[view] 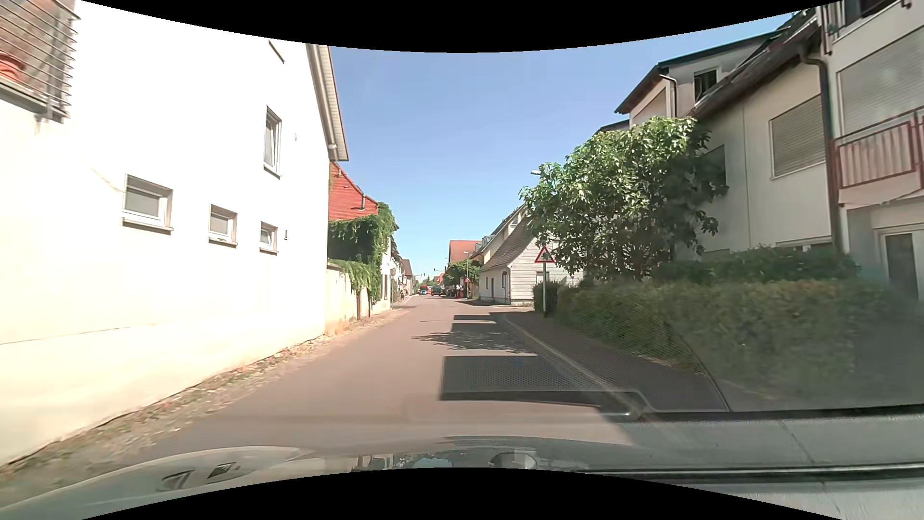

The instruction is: Follow the waypoints while adhering to traffic rules and regulations

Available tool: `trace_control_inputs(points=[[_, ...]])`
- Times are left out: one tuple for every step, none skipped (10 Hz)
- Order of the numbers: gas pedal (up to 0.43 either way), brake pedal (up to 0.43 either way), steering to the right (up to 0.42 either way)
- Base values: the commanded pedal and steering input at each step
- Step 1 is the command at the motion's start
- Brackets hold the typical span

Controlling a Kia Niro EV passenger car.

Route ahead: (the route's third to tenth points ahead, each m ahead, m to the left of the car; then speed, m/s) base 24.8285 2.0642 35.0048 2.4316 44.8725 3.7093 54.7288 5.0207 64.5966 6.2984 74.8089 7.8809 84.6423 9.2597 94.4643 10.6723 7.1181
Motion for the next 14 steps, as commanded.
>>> trace_control_inputs(points=[[0.079, 0.000, 0.007], [0.079, 0.000, 0.004], [0.079, 0.000, 0.000], [0.079, 0.000, -0.004], [0.087, 0.000, -0.006], [0.087, 0.000, -0.007], [0.087, 0.000, -0.010], [0.087, 0.000, -0.012], [0.087, 0.000, -0.012], [0.087, 0.000, -0.012], [0.087, 0.000, -0.009], [0.087, 0.000, -0.009], [0.087, 0.000, -0.009], [0.087, 0.000, -0.009]])
